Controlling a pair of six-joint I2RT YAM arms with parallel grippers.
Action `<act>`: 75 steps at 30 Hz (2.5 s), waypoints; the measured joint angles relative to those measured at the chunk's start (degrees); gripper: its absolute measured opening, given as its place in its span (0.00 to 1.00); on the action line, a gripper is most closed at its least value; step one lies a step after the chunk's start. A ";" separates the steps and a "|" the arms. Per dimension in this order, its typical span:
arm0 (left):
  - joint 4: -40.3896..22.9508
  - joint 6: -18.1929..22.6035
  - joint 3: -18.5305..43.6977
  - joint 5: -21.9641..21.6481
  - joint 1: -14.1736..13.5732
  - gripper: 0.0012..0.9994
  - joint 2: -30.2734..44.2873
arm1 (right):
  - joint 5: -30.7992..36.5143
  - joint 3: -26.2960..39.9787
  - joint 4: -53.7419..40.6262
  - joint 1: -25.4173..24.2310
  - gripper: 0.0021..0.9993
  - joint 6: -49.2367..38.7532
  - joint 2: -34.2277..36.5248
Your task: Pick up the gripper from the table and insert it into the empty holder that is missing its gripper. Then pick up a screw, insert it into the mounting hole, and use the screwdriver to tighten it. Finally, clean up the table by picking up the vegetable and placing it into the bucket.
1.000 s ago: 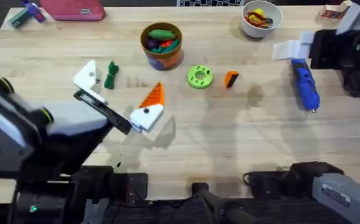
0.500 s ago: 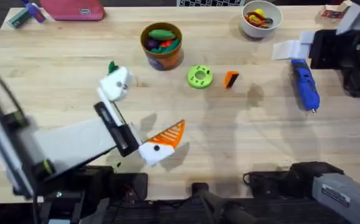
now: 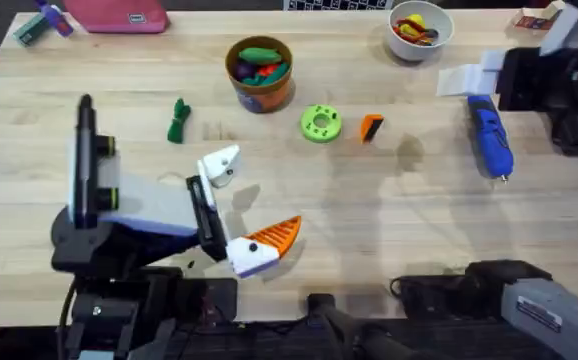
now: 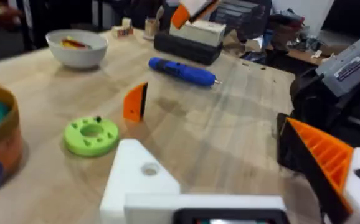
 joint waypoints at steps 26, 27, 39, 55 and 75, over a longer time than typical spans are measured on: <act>-5.67 13.85 0.04 1.40 -0.04 0.99 -0.02 | 0.01 0.00 0.00 0.00 0.99 0.00 0.00; -5.68 13.86 0.04 1.40 -0.04 0.99 -0.02 | 0.02 0.00 0.00 0.00 0.99 0.00 0.00; -5.68 14.04 0.04 1.40 -0.04 0.98 -0.02 | 0.00 0.00 0.00 0.00 0.99 0.00 0.00; -5.68 14.04 0.04 1.42 -0.04 0.99 -0.02 | 0.00 0.10 -1.68 0.12 0.99 2.82 0.00; -5.68 14.04 0.04 1.42 -0.04 0.99 -0.02 | 1.66 16.57 -12.79 19.23 0.99 13.09 23.67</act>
